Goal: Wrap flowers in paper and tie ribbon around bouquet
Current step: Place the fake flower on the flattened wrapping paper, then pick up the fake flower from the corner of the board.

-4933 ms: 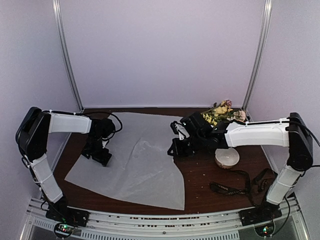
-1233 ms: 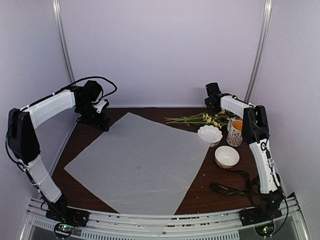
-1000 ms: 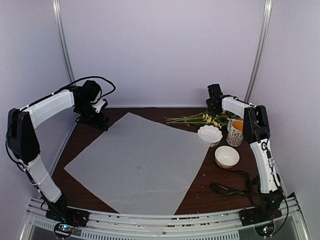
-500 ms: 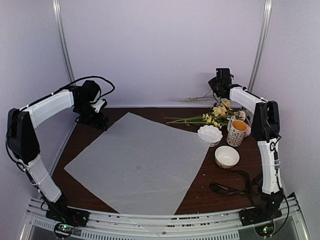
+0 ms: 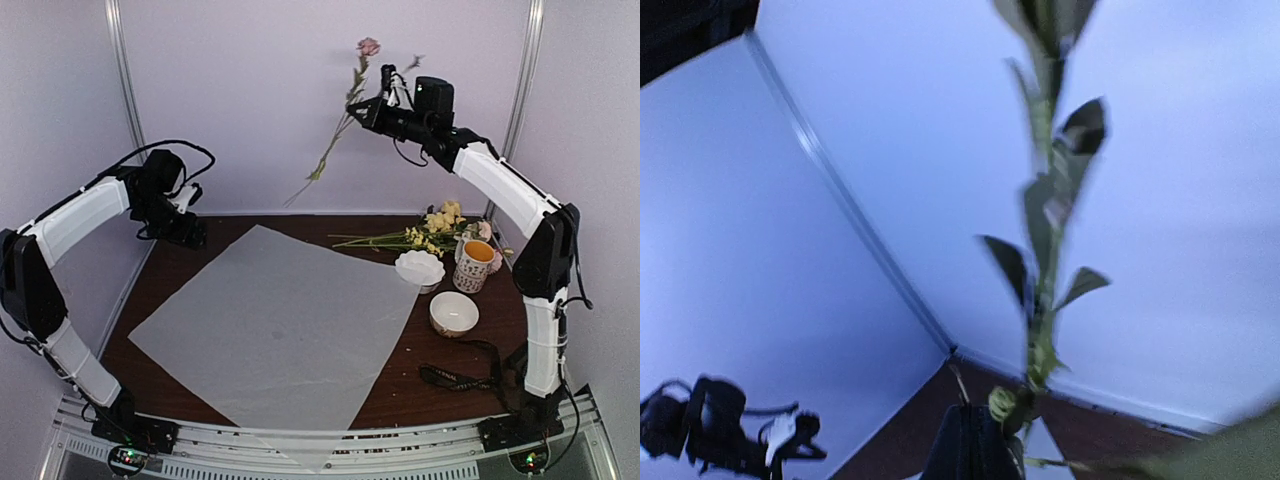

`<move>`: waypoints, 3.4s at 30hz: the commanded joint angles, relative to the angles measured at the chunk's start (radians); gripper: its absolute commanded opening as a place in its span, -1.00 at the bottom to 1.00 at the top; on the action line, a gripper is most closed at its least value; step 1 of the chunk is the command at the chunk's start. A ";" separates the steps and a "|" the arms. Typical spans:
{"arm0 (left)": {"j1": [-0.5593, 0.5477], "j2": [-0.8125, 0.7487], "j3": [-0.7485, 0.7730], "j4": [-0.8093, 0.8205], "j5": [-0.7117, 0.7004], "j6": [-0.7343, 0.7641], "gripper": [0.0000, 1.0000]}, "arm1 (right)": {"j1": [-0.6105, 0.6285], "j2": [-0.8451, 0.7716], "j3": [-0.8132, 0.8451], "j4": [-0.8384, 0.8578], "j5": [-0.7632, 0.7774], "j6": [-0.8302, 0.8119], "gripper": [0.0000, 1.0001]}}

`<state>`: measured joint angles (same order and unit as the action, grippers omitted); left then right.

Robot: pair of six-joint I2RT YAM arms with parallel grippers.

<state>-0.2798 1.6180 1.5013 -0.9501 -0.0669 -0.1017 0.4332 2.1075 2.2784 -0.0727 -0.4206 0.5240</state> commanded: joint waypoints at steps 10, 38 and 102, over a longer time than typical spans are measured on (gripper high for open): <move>0.078 -0.058 -0.022 0.077 0.057 -0.050 0.86 | 0.268 0.116 -0.014 -0.147 -0.466 -0.071 -1.00; 0.078 -0.032 -0.023 0.057 0.054 -0.043 0.85 | 0.174 0.148 -0.245 -0.163 -0.046 0.086 0.01; 0.078 0.076 0.009 0.017 -0.010 -0.010 0.85 | -0.586 0.118 -0.182 -0.616 0.364 -0.279 -1.00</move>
<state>-0.2001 1.7012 1.4811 -0.9318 -0.0692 -0.1238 -0.1482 2.3768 2.1117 -0.7277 -0.0761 0.3519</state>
